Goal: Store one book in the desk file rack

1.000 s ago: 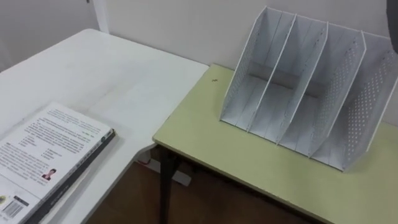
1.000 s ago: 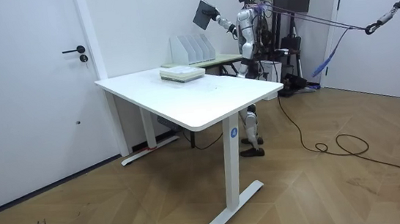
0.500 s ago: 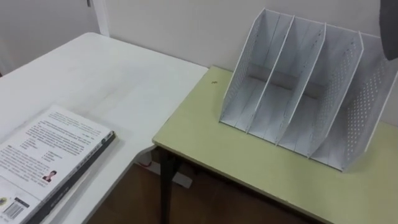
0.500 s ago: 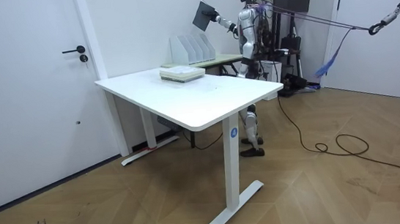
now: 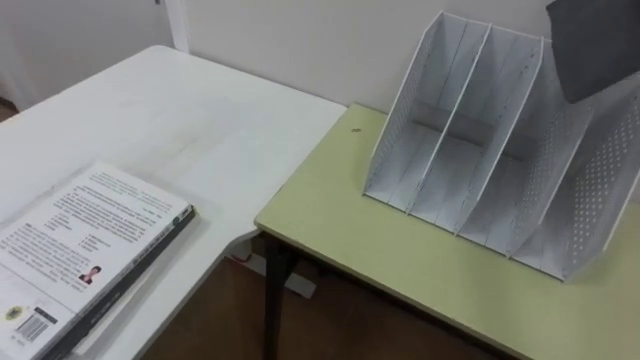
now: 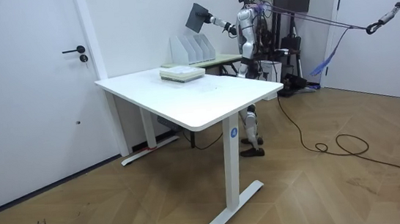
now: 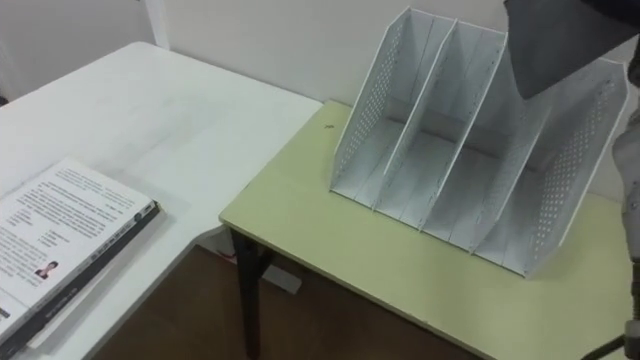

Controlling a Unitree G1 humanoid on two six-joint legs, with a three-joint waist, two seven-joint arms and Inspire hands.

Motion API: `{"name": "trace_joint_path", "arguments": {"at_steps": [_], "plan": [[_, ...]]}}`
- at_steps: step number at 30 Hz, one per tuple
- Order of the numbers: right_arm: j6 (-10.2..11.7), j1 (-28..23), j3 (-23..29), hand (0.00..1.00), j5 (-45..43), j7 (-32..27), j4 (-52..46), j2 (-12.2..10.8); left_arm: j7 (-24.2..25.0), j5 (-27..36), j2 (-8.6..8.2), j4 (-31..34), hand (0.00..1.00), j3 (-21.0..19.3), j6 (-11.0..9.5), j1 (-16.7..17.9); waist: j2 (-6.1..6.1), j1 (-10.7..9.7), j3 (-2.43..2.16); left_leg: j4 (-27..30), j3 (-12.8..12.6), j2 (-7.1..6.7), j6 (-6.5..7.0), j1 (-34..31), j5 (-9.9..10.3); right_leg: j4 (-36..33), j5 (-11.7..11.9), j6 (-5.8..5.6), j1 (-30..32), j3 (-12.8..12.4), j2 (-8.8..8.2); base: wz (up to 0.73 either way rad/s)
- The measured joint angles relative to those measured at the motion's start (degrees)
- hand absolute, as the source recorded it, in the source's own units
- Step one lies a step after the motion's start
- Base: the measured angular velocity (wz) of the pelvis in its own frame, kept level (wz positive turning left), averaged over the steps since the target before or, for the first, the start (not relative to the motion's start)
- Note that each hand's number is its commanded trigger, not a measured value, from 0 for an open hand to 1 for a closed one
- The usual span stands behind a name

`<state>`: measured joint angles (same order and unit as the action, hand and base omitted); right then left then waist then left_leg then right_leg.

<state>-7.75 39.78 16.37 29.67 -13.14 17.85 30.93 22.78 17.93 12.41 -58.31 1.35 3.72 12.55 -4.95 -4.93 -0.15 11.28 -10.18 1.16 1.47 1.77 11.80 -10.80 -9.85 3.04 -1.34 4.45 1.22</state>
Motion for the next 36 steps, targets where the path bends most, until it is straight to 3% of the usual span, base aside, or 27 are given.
{"name": "trace_joint_path", "arguments": {"at_steps": [13, 36], "plan": [[-1.2, 0.3, -2.3, 1.0, -2.9, 3.7, 4.1, 0.3, 0.1, 0.0, 0.08, -0.1, 0.0, -0.1, 1.1, -0.6, -0.01, 0.4, 0.05, 0.5, 0.1, -0.01, -0.02, -0.2, 0.0, 0.0, 0.0, 0.05, -0.1, 1.3, -0.23, 0.01], [-1.9, -0.4, -4.5, 1.0, -4.3, 2.4, 6.8, 0.2, -1.8, 0.6, 0.91, -0.6, 0.0, 0.6, 1.7, -0.8, 0.24, 0.2, 0.14, 0.5, 1.2, -0.07, -0.06, -0.2, 0.0, 0.6, 0.0, 0.09, -0.5, 2.0, -0.25, 0.0]]}}
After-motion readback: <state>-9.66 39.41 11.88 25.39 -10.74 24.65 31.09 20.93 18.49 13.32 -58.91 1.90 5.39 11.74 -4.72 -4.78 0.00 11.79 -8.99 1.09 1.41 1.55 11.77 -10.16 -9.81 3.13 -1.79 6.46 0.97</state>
